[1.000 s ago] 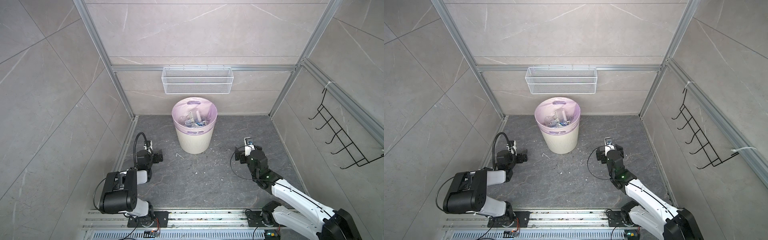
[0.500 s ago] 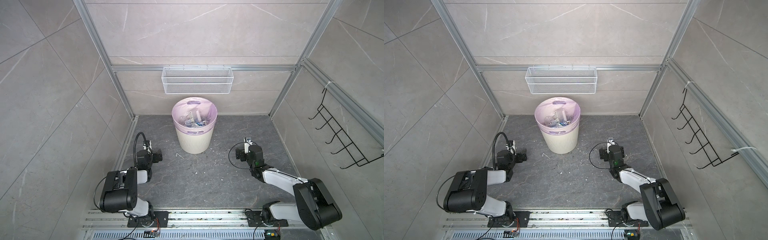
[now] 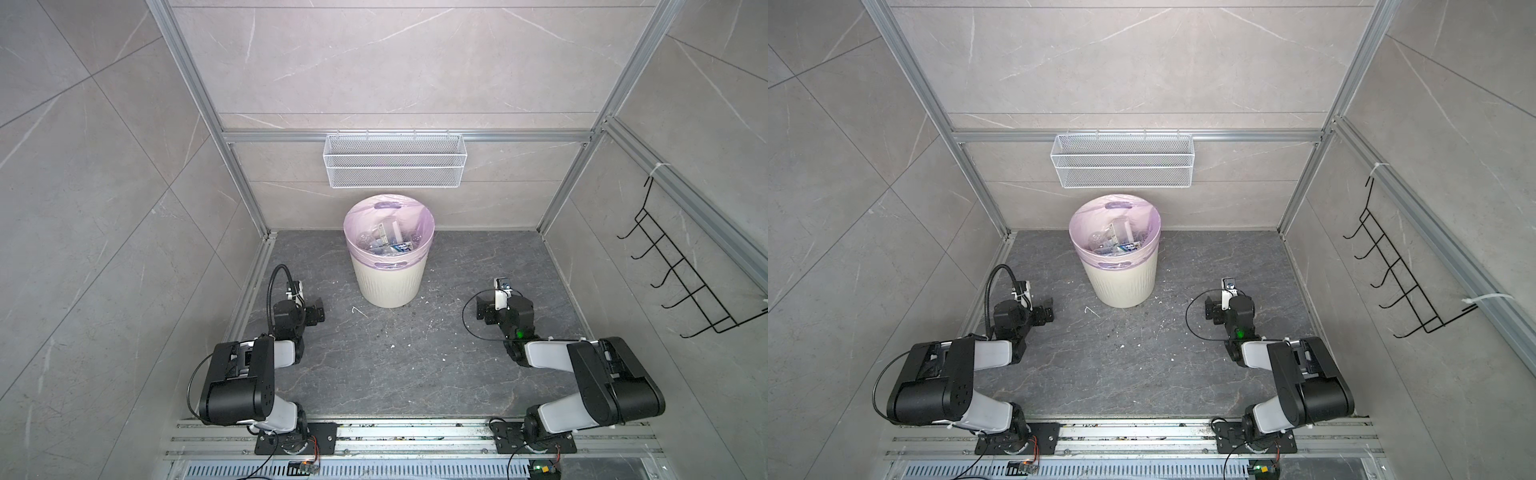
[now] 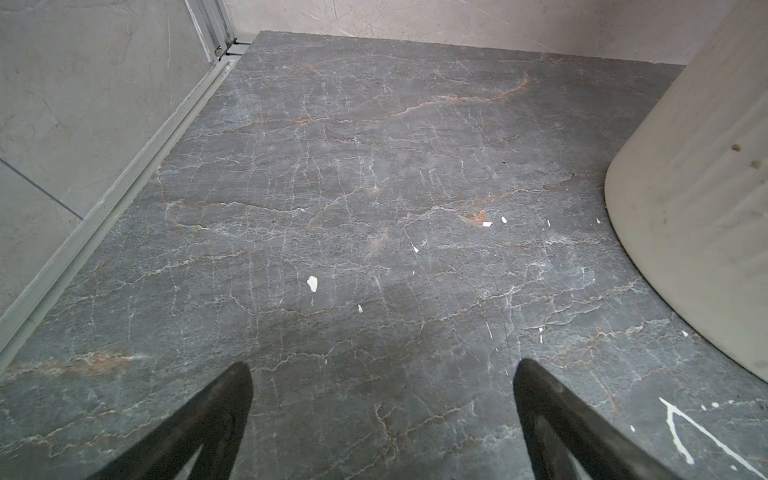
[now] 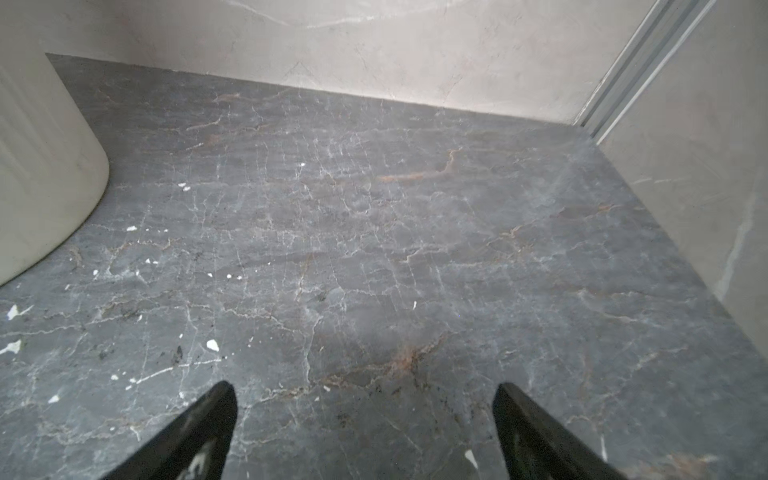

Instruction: Throw the plastic bottles in the bin

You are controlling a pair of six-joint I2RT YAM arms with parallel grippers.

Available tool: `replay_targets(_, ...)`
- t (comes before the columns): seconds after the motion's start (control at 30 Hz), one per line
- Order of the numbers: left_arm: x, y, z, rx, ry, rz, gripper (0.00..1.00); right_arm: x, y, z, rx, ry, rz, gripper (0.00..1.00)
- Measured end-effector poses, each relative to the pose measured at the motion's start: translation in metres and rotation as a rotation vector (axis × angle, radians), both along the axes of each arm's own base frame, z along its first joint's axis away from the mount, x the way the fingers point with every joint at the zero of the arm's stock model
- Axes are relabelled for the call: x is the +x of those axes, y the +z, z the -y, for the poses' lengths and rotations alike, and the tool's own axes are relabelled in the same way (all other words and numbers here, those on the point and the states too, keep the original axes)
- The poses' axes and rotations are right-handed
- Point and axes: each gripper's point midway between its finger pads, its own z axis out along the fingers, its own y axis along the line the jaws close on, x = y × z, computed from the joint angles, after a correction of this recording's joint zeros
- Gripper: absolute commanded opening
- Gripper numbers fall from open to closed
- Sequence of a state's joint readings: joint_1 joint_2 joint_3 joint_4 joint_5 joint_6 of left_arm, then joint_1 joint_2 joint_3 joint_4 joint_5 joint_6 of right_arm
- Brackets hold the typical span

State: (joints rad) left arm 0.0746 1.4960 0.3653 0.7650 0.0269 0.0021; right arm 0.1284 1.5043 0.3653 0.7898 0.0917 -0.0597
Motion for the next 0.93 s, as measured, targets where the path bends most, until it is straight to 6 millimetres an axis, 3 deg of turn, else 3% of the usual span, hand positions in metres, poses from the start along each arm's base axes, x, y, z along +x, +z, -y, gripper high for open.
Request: replay_targets(0.93,0.001,0.002,0.002,-0.004,-0.009,0.007,1.00,0.005,0.009,-0.004,0.041,0.030,0.046,0.99)
